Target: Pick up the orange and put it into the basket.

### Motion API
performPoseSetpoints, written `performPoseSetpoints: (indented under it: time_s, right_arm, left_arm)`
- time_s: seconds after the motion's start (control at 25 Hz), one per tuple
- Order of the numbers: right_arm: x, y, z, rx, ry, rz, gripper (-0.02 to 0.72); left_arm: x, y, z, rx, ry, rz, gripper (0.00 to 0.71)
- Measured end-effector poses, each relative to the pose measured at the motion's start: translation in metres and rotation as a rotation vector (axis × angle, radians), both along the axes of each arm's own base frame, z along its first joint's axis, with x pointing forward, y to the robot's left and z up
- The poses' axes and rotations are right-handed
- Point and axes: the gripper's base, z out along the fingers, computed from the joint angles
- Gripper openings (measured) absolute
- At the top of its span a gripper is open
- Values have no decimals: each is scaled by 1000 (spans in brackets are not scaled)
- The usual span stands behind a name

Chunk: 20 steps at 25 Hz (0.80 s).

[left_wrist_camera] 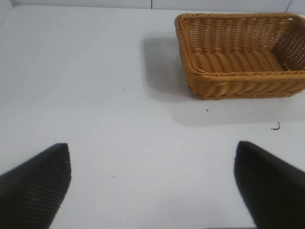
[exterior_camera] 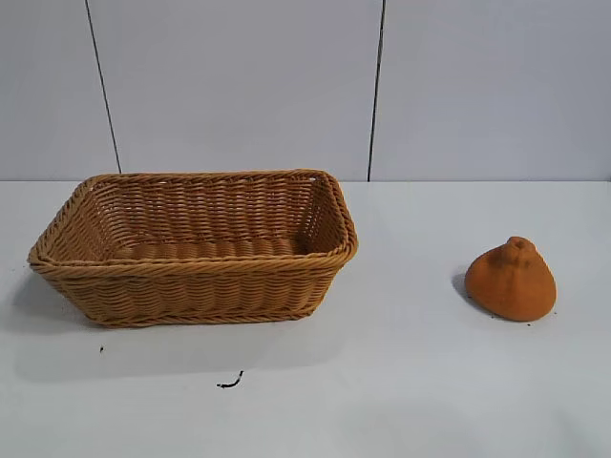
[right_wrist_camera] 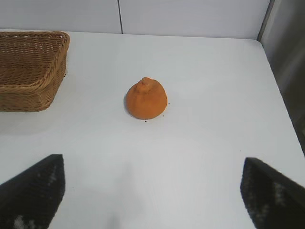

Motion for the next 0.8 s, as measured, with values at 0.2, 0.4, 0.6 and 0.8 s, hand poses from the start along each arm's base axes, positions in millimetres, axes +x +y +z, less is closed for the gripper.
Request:
performPoseSetpoints:
  time_s: [0.2,0.4,0.6,0.8]
  right_arm:
    - [0,0,0,0,0,0,694]
    - [3,0,8,1,-21,0,694]
    - [37,-1,39,9,64,-3,694]
    - [100,-2,57,50,276,-27,694]
  left_arm:
    - [0,0,0,0,0,0,666]
    - [0,0,0,0,0,0,666]
    - [0,0,0,0,-1,0,666]
    - [0,0,0,0,-1,0,666]
